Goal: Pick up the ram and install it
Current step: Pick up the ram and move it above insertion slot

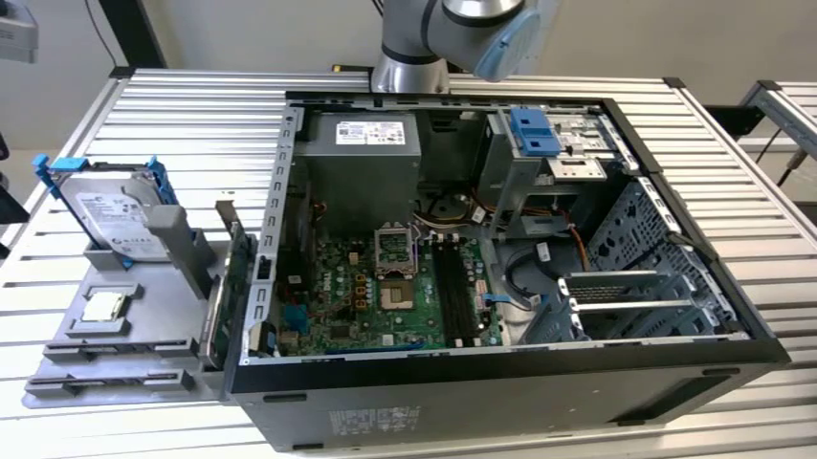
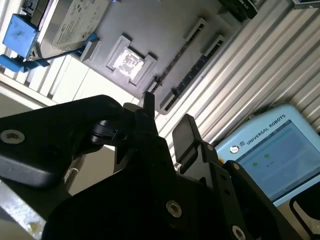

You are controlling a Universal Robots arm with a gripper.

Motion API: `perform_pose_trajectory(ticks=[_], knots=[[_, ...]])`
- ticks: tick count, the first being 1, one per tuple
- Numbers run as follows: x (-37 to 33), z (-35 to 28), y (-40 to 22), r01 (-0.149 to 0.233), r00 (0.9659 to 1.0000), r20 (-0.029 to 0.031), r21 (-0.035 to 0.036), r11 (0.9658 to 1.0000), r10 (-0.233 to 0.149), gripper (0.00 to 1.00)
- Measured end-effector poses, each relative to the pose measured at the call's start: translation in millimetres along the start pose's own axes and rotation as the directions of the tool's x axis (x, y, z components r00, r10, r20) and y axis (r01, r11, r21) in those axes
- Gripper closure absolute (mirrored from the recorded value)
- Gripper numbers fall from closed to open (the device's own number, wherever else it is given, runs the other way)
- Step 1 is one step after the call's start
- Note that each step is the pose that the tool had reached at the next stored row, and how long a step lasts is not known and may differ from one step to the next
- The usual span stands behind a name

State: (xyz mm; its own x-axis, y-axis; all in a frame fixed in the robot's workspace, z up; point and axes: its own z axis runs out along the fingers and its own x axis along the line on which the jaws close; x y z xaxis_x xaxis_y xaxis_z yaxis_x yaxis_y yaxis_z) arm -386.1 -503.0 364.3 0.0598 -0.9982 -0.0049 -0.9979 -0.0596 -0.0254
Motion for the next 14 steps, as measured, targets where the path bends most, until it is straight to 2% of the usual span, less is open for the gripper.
perform_pose_trajectory(ticks=[5,9,14], knots=[[5.6,1.9,0.3,-0.029,0.9996,-0.0007,0.0000,0.9996,0.029,0.00],[11.9,8.9,0.8,-0.038,0.9993,-0.0007,0.0005,0.9993,0.038,0.00],[15.2,17.8,1.3,-0.047,0.9989,-0.0012,0.0003,0.9989,0.047,0.00]])
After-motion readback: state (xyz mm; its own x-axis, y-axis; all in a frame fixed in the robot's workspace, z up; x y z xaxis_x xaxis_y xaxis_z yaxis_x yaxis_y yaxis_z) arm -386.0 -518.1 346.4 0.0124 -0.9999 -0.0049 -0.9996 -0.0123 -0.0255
